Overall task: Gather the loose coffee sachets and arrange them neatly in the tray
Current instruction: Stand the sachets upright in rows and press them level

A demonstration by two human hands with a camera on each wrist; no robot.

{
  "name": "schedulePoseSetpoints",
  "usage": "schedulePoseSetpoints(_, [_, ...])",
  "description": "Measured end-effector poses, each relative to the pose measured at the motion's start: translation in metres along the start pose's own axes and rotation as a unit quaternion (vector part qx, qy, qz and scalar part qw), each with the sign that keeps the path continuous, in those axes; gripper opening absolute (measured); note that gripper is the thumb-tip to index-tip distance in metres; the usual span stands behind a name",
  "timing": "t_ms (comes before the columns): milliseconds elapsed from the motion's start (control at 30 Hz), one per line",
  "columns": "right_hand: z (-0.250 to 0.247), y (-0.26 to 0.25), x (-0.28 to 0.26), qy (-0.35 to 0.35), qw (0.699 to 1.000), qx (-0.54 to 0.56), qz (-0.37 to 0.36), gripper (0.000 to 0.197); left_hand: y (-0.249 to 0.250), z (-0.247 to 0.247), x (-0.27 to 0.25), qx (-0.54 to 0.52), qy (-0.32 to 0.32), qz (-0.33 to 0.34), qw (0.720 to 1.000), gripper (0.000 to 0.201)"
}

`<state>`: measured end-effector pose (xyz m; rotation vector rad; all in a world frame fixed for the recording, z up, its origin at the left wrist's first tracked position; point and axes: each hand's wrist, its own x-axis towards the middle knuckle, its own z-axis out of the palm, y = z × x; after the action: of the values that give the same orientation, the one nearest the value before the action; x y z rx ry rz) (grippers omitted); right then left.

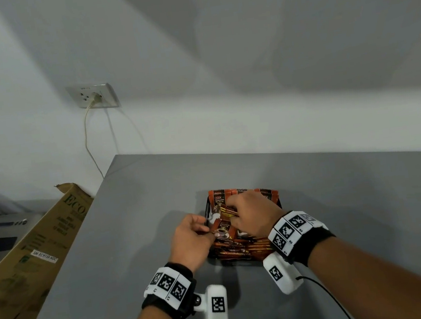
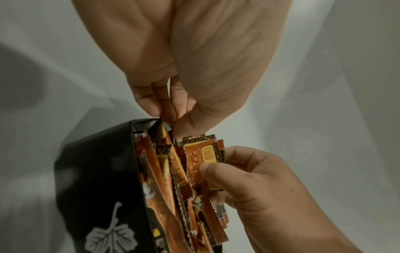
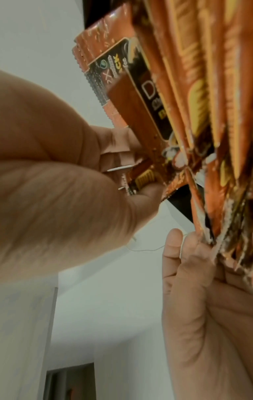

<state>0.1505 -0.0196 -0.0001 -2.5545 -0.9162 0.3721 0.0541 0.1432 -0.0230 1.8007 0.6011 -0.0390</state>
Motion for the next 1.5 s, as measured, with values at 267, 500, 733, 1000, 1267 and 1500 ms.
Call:
schedulePoseSetpoints(267, [0.013,-0.004,-0.007,0.012,1.000,0.003,0.000,0.011,0.008,0.001,0.002,0.065,0.009,0.029,0.997,0.022])
schedulePoseSetpoints(500, [0.003,-0.004,-0.008,0.061,0.998,0.025,0.001,0.013,0.007,-0.001,0.010,0.093,0.016,0.010,0.995,0.012])
schedulePoseSetpoints(733, [-0.025,-0.019,-0.021,0.153,0.983,0.102,0.003,0.011,0.035,0.005,-0.005,-0.102,0.021,0.017,0.994,0.047])
schedulePoseSetpoints(1000, [-0.021,-0.035,-0.042,0.163,0.976,0.075,-0.124,0.033,0.074,0.011,-0.012,-0.452,-0.174,-0.139,0.864,0.029])
schedulePoseSetpoints(1267, [-0.040,-0.022,-0.050,0.151,0.915,0.360,0.105,0.052,0.075,0.014,-0.015,-0.426,-0.198,-0.072,0.880,0.035])
schedulePoseSetpoints(1500, [-0.042,-0.018,-0.058,0.245,0.861,0.434,0.102,0.018,0.073,0.020,-0.021,-0.414,-0.171,-0.086,0.890,0.025])
